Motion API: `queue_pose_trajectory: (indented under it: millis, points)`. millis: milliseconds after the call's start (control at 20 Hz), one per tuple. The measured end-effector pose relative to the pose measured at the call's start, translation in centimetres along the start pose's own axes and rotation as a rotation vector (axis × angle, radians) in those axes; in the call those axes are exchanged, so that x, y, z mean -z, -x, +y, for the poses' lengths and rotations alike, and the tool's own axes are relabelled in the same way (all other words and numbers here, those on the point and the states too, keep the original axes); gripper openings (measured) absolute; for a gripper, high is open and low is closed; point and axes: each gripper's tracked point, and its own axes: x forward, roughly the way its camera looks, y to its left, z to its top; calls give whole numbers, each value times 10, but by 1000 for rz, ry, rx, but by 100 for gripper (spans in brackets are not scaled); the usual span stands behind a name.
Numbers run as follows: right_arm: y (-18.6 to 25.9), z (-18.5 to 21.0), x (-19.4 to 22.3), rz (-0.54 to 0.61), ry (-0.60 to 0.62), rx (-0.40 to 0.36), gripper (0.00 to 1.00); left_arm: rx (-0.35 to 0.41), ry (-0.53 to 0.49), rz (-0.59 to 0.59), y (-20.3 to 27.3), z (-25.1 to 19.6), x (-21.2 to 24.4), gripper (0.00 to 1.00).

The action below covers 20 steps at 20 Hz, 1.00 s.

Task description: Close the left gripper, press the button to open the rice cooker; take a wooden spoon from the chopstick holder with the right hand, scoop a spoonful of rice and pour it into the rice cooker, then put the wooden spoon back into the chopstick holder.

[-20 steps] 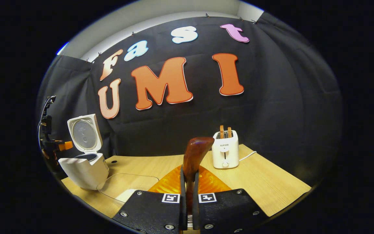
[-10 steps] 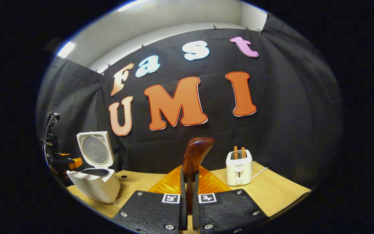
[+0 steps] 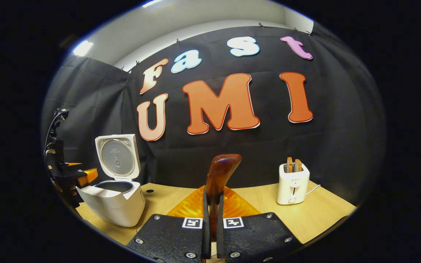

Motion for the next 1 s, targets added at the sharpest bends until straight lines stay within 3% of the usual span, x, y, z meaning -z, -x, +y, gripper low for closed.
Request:
queue_pose_trajectory:
  millis: [550,750,800,1000]
  points:
    - [-22,31,62,133,266,2,6,4,13,4,-4,8,13,97]
    - [-24,33,73,144,384,20,6,-2,7,7,-2,14,16,97]
    - [-24,28,72,127,404,59,6,-1,2,6,-1,14,15,97]
    - [-20,38,100,185,495,34,6,-4,8,-25,-1,18,9,97]
